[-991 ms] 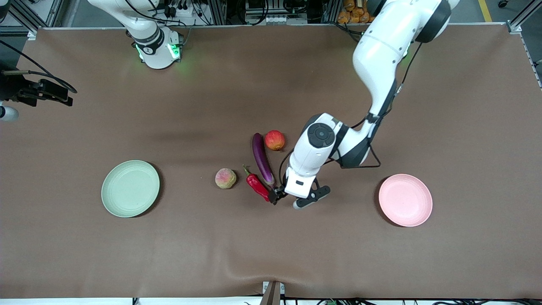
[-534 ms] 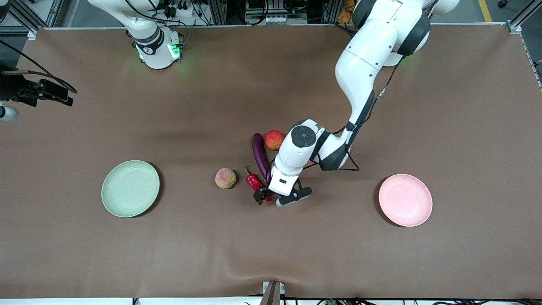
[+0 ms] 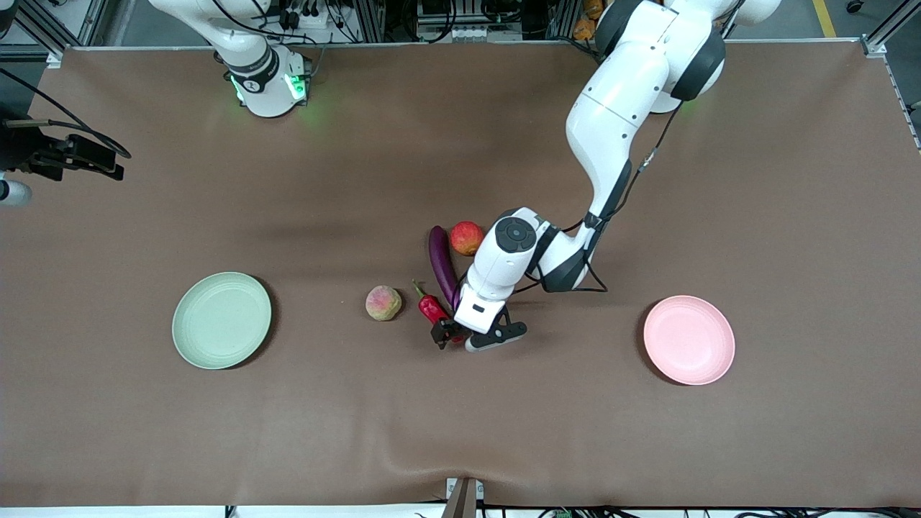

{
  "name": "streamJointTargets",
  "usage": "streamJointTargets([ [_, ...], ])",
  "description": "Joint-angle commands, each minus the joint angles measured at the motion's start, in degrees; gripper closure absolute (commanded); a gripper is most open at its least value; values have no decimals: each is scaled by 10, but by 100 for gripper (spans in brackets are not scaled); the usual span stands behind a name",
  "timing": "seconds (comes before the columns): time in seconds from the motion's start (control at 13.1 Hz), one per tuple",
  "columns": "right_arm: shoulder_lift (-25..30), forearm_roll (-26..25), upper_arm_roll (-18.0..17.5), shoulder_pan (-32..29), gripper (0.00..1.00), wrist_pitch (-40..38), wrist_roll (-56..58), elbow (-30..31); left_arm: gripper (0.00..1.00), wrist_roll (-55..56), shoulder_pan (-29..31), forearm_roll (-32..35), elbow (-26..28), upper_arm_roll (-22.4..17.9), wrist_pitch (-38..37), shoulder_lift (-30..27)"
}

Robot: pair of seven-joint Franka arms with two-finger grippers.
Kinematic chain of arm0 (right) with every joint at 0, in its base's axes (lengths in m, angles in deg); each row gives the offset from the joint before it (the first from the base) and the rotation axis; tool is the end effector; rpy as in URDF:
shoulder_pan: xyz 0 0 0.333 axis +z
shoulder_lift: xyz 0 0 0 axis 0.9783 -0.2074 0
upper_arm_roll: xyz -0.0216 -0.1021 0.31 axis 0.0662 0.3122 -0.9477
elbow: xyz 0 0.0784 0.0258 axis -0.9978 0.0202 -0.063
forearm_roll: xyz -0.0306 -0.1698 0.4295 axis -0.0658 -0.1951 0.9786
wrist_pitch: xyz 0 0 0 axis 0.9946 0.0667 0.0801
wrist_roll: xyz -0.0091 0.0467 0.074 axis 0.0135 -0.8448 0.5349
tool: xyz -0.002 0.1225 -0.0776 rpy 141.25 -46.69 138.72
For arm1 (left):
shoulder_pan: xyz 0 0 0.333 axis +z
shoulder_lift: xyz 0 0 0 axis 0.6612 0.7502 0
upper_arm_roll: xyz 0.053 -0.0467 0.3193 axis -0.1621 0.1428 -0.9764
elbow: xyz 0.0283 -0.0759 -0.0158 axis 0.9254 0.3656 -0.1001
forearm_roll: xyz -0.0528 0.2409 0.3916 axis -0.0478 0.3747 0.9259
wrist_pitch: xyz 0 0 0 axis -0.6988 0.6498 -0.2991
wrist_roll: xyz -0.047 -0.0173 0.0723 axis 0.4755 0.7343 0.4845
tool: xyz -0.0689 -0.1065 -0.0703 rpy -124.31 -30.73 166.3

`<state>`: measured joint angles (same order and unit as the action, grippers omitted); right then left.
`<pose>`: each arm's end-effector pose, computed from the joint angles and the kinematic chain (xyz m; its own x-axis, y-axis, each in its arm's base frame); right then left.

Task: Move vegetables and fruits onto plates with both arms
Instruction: 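Reach the left gripper down to the red chili pepper and grasp it, then carry the chili to the pink plate while the right gripper reaches the peach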

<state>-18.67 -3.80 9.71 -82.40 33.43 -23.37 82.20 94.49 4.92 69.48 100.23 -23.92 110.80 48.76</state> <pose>0.6003 -0.0247 0.5917 0.9872 -0.0123 -0.1590 -0.0168 -0.9995 -0.0272 0.6809 -0.5537 0.1091 0.8955 0.3972 0.2009 0.2889 -0.8620 0.4166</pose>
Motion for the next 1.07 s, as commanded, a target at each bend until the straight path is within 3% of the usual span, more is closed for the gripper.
streamJointTargets([
  [0.0,3,5,-7,-9,0,-4,-1,-2,16,-8,-4,7,-20,-2,22,24],
  [0.46,3,5,-7,-9,0,-5,-1,-2,55,-9,-10,7,-18,-1,23,20],
  [0.53,3,6,-7,-9,0,-4,-1,-2,71,-17,-12,9,-17,-2,23,19],
  [0.61,2,9,-7,-7,0,-4,-1,-3,95,-34,-13,10,-12,-2,23,16],
  [0.69,3,21,-7,-7,0,-4,-1,-4,100,-52,-12,11,-10,-2,23,14],
  [0.99,-36,76,-10,12,0,-3,0,-12,100,-63,14,11,-10,-2,22,-20],
])
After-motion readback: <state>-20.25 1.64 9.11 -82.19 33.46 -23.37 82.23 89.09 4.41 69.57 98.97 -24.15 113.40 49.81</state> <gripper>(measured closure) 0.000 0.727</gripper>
